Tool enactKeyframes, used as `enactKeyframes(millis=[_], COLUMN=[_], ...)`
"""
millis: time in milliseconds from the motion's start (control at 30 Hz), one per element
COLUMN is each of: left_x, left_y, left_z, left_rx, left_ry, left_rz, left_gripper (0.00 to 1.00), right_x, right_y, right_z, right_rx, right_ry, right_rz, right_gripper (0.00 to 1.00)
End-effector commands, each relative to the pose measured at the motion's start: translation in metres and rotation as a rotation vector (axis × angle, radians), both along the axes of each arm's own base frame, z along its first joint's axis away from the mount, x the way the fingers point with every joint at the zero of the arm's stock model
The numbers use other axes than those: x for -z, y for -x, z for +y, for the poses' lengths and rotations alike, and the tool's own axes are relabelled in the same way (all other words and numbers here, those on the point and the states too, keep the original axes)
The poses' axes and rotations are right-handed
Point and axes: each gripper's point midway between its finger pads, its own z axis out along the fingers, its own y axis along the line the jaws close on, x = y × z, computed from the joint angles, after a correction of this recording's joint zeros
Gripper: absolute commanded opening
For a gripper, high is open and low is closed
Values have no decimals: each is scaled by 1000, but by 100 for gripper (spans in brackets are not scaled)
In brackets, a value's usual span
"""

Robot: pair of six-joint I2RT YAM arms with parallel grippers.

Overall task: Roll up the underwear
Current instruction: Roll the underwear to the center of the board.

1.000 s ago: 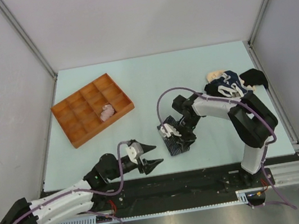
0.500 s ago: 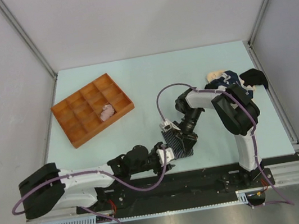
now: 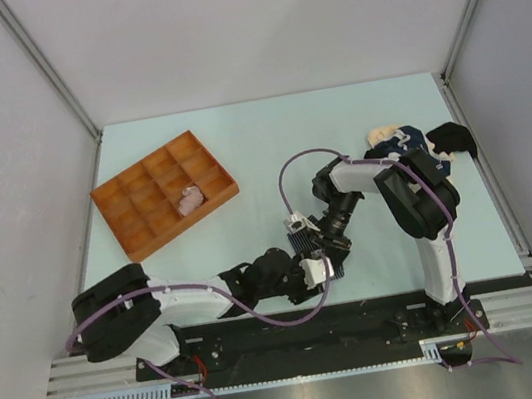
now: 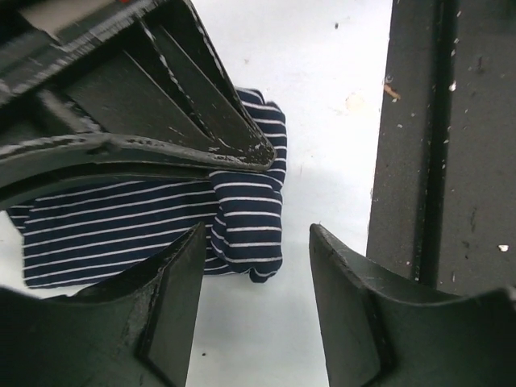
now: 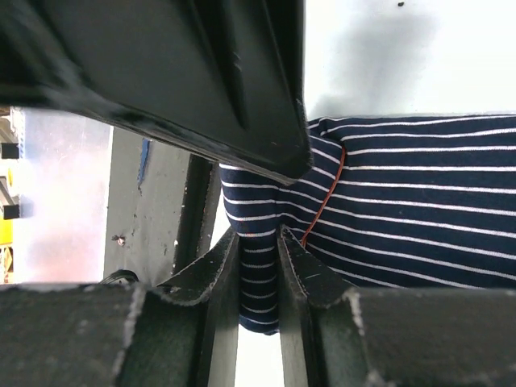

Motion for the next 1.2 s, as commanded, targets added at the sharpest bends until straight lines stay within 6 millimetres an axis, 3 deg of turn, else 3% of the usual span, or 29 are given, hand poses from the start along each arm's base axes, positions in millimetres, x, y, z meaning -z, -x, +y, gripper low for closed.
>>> enactKeyframes(millis=[0,33,100,133,233,367,533,567,633,733,833,867,900,933,1033,1167], left_x=[-7,4,7,8,12,16,23,27,28,35,41,43,51,51,60,66], left_y=[-8,-8,-10,-11,-9,-9,-7,-15,-11,-20,-24,-26,-26,-30,-35,-41], left_z=[-16,-14,-16,-19,-18,-9,5,11,11,13,12,14,15,12,14,14], left_rx=[-2,-7,-14,-11,-17,-63,-127,-162,-174,-206,-214,-224,-235,-239,-272,-306], left_ry=[-2,-43,-68,-75,-103,-106,-79,-80,-57,-42,-39,-43,-61,-61,-86,-87], left_rz=[-23,-10,-1,5,37,123,307,350,479,621,751,785,810,822,861,883], left_gripper=[56,53,46,32,3,0,0,1,0,0,0,0,1,0,0,0], right_x=[4,4,4,4,0,-19,-51,-64,-79,-100,-108,-106,-91,-94,-69,-58], right_y=[-5,-6,-6,-6,-9,-36,-91,-101,-112,-101,-63,-50,-33,-26,-14,-25], right_z=[-2,-2,-2,-2,-2,-3,-34,-39,-51,-52,-47,-39,-40,-38,-25,-6], right_rx=[1,4,5,6,23,132,336,364,402,319,144,71,33,1,-130,-177], right_ry=[18,17,14,15,1,-53,-108,-133,-161,-256,-373,-395,-390,-402,-378,-347], right_rz=[-5,-4,-5,-4,-11,-84,-247,-306,-375,-514,-628,-658,-648,-704,-855,-946], right_gripper=[26,26,27,27,32,45,48,48,48,49,52,56,58,60,67,68])
